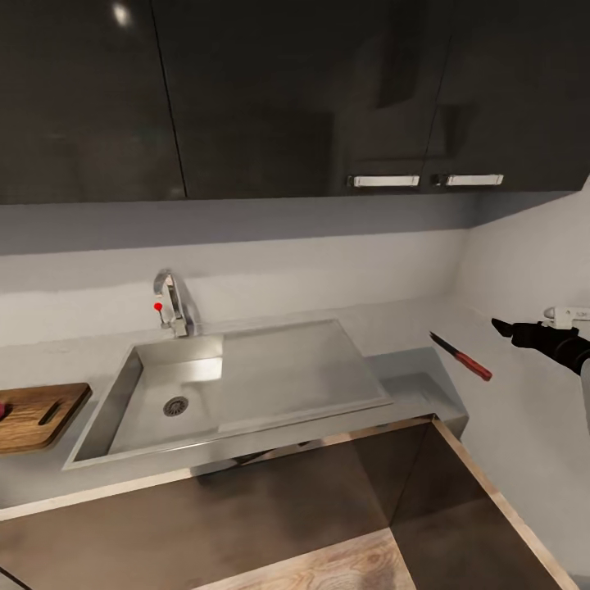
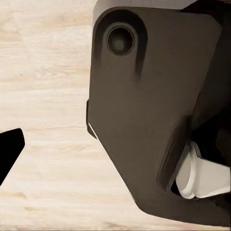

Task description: In the kitchen, take the Vidalia onion out of the sink, dice it on the chopping board with the paring knife, put the diced onion into the bowl on the countertop, then place both the paring knife and the chopping board into the sink.

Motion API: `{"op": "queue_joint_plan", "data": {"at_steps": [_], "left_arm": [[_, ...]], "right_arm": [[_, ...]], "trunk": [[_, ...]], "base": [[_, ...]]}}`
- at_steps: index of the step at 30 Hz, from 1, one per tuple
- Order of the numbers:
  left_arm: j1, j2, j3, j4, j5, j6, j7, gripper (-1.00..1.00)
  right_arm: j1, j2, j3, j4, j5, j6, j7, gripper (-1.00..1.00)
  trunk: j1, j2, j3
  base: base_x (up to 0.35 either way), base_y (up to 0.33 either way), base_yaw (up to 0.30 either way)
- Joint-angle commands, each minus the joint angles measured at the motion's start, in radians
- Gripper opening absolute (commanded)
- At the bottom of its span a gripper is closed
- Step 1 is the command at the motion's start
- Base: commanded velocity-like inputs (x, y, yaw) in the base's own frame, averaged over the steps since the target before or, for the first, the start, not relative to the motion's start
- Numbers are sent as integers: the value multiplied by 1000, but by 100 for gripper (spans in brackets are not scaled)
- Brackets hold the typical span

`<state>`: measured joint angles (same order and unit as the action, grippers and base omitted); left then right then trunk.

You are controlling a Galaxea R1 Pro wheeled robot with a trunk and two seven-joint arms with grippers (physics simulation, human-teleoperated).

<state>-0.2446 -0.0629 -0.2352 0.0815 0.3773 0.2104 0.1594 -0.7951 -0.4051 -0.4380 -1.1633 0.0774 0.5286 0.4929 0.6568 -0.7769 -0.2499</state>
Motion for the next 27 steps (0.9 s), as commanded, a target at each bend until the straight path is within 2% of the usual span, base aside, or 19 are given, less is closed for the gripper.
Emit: {"op": "queue_joint_plan", "data": {"at_steps": [1, 4, 7, 8, 10, 11, 14, 18, 22, 27], "left_arm": [[5, -3, -9, 1, 9, 3, 0, 100], [15, -5, -8, 1, 9, 2, -13, 100], [18, -2, -8, 1, 9, -3, -80, 100], [19, 7, -7, 1, 9, -8, -139, 100], [20, 22, -7, 1, 9, -26, -193, 100], [20, 38, -7, 1, 10, -59, -235, 100], [37, 57, -7, 1, 11, -119, -281, 100], [68, 81, -7, 1, 11, -208, -307, 100], [87, 94, -7, 1, 11, -231, -307, 100], [131, 89, -7, 1, 12, -240, -301, 100]], "right_arm": [[-1, 0, -2, -1, 8, 4, 9, 100], [-1, -1, -3, -1, 8, 3, 9, 100], [-1, -1, -3, 0, 9, 2, 9, 100], [-1, 0, -4, 0, 9, 2, 9, 100], [-1, 0, -4, 0, 9, 2, 8, 100], [-1, 0, -4, 0, 9, 2, 8, 100], [-1, 0, -4, 1, 9, 2, 7, 100], [-1, 0, -4, 1, 10, 2, 6, 100], [-1, 0, -4, 1, 10, 2, 6, 100], [-1, 0, -3, 1, 10, 1, 6, 100]], "trunk": [[0, -1, -1], [0, -1, -1], [0, -1, -1], [0, -1, -1], [0, -1, -1], [0, -1, -1], [0, -1, -1], [0, -1, -1], [0, -1, -1], [0, -1, -1]], "base": [[0, 0, 0], [0, 0, 0], [0, 0, 0], [0, 0, 0], [0, 0, 0], [0, 0, 0], [0, 0, 0], [0, 0, 0], [0, 0, 0], [0, 0, 0]]}}
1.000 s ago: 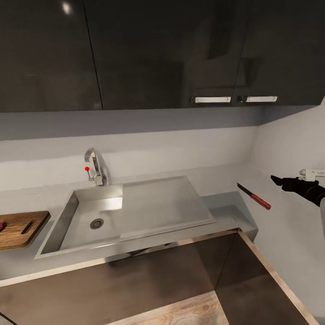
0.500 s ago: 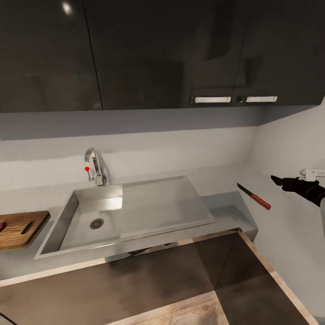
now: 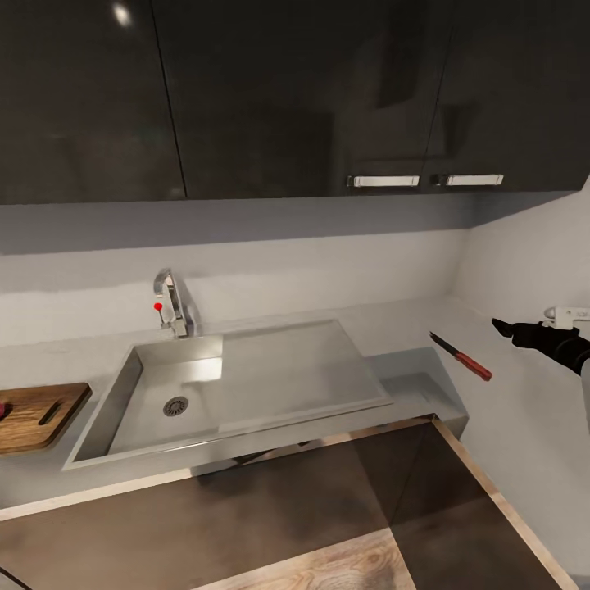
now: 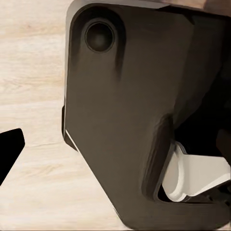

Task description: In the kitchen, take the Vidalia onion out of the sink, dice it on the chopping board with the paring knife, put the diced onion into the bowl on the countertop, then place both the paring knife and the chopping board into the sink.

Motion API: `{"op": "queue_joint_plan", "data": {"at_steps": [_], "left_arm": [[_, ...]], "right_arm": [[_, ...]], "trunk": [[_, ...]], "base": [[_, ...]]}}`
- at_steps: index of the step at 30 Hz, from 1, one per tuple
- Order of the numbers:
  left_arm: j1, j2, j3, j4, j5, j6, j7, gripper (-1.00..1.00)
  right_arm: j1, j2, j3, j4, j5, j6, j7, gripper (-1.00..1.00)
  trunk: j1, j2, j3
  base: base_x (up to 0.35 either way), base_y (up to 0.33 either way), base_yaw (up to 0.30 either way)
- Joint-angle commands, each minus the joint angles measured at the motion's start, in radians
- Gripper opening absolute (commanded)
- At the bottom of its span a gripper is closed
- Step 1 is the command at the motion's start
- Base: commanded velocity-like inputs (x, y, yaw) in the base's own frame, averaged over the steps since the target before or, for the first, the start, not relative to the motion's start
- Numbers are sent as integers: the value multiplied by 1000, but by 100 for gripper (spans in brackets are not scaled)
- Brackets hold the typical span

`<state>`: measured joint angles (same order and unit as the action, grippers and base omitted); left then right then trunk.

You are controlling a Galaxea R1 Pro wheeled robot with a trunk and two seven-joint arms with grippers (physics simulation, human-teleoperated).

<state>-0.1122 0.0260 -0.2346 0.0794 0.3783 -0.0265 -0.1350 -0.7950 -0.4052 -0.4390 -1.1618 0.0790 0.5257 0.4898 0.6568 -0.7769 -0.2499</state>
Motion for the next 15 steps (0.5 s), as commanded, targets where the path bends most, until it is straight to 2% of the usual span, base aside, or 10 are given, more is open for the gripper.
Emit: {"op": "queue_joint_plan", "data": {"at_steps": [1, 7, 15], "left_arm": [[1, -2, -7, 3, 11, -3, -6, 100], [12, -14, -6, 3, 11, -4, -5, 100], [12, -15, -3, 3, 18, -2, -3, 100]], "right_arm": [[-1, 0, -2, -1, 8, 4, 9, 100], [-1, -1, -4, 0, 8, 6, 7, 100], [-1, -1, -6, -8, 10, 11, 7, 100]], "trunk": [[0, -1, -1], [0, -1, -1], [0, -1, -1]], "base": [[0, 0, 0], [0, 0, 0], [9, -1, 0]]}}
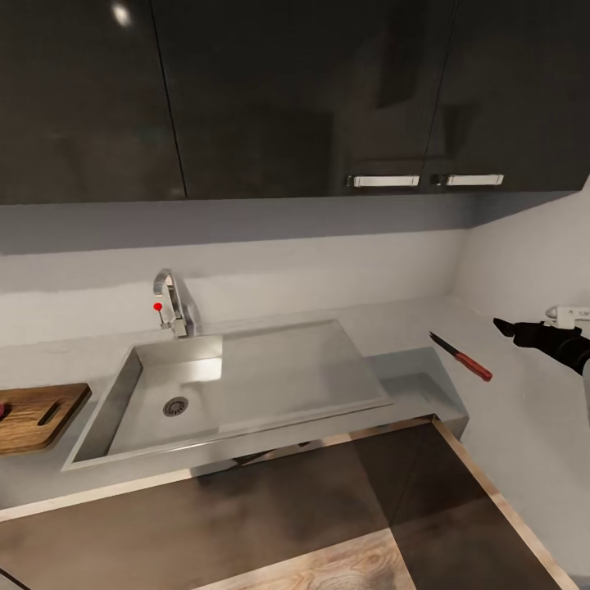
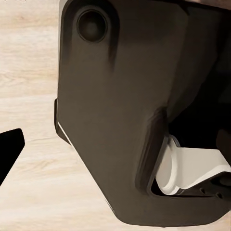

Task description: In the kitchen, take the Vidalia onion out of the sink, dice it on the chopping board with the paring knife, put the diced onion into the bowl on the countertop, then place both the paring knife and the chopping board into the sink.

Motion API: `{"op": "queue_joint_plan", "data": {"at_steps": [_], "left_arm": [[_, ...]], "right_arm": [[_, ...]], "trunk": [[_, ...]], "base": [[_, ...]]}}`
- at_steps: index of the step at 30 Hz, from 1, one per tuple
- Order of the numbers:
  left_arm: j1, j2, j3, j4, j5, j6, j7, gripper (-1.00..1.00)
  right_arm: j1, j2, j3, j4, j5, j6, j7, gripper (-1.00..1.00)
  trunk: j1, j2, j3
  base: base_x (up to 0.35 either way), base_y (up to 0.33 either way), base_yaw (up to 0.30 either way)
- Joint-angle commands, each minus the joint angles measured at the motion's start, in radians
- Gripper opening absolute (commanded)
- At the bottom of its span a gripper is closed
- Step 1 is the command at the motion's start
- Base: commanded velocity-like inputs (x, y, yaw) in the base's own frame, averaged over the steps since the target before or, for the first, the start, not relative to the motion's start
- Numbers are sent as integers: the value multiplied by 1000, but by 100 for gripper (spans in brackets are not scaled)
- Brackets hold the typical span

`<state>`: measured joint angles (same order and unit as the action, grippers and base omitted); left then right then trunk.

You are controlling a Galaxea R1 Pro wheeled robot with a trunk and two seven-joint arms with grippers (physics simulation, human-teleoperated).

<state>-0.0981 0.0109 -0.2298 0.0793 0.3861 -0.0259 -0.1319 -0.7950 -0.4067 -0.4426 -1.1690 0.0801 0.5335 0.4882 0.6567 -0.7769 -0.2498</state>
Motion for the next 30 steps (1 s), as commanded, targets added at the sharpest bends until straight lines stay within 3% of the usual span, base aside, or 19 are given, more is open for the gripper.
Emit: {"op": "queue_joint_plan", "data": {"at_steps": [1, 19, 30], "left_arm": [[-2, 0, -8, 3, 11, -2, -6, 100], [-2, -6, -6, 3, 13, 4, -6, 100], [-2, -6, 32, 2, 13, 4, -6, 100]], "right_arm": [[-1, 0, -2, -2, 9, 5, 9, 100], [-1, -1, -3, -6, 9, 64, 9, 100], [-1, 0, -1, -6, 9, 65, 8, 100]], "trunk": [[0, -1, -1], [0, -1, -17], [0, -1, -35]], "base": [[101, -51, 0], [243, -25, 0], [81, -115, 0]]}}
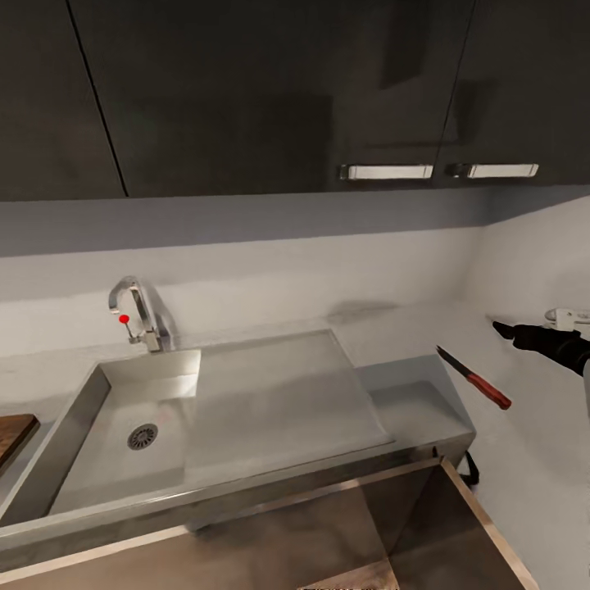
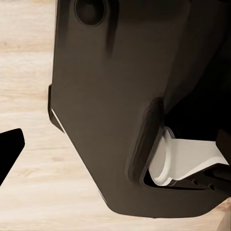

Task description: In the kitchen, take the Vidalia onion out of the sink, dice it on the chopping board with the paring knife, put the diced onion into the bowl on the countertop, then place both the paring knife and the chopping board into the sink.

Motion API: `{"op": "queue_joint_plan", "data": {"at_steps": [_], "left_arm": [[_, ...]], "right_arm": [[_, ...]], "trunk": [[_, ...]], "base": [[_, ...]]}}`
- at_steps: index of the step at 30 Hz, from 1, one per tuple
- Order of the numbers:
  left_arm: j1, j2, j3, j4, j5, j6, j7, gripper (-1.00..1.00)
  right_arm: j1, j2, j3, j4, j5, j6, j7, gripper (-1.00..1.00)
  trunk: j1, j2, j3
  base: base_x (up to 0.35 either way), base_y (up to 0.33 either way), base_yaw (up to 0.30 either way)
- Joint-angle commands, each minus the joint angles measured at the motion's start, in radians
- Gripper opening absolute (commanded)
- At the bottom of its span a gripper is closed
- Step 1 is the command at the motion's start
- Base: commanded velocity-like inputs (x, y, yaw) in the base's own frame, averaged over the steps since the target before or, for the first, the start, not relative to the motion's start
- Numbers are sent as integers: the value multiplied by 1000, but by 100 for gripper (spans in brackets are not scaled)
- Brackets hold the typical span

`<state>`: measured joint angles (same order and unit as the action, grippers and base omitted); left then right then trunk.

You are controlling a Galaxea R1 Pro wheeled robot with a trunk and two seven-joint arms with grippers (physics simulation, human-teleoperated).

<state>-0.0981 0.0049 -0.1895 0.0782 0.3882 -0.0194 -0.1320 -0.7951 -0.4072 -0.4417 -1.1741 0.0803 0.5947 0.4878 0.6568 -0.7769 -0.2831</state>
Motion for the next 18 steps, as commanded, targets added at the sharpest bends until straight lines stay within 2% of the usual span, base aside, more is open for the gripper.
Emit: {"op": "queue_joint_plan", "data": {"at_steps": [1, 8, 11, 13, 18], "left_arm": [[-2, 0, -6, 4, 11, -2, -6, 100], [-2, 0, -2, 3, 11, -1, -6, 100], [-2, 0, -2, 3, 11, -1, -6, 100], [-2, 0, -2, 3, 11, -1, -6, 100], [-2, 0, -2, 3, 11, -1, -6, 100]], "right_arm": [[-1, 0, -2, 0, 9, 4, 8, 100], [-1, 1, 0, 17, 8, 4, 6, 100], [-1, 0, -1, 55, 9, 4, 6, 100], [-1, -2, -2, 115, 13, 4, -1, 100], [-1, -1, -2, 173, 73, 1, -30, 100]], "trunk": [[0, -1, -3], [0, -1, -5], [0, -1, -5], [0, -1, -5], [0, -1, -5]], "base": [[14, -28, 0], [4, -8, 0], [0, 0, 0], [0, 0, 0], [0, 0, 0]]}}
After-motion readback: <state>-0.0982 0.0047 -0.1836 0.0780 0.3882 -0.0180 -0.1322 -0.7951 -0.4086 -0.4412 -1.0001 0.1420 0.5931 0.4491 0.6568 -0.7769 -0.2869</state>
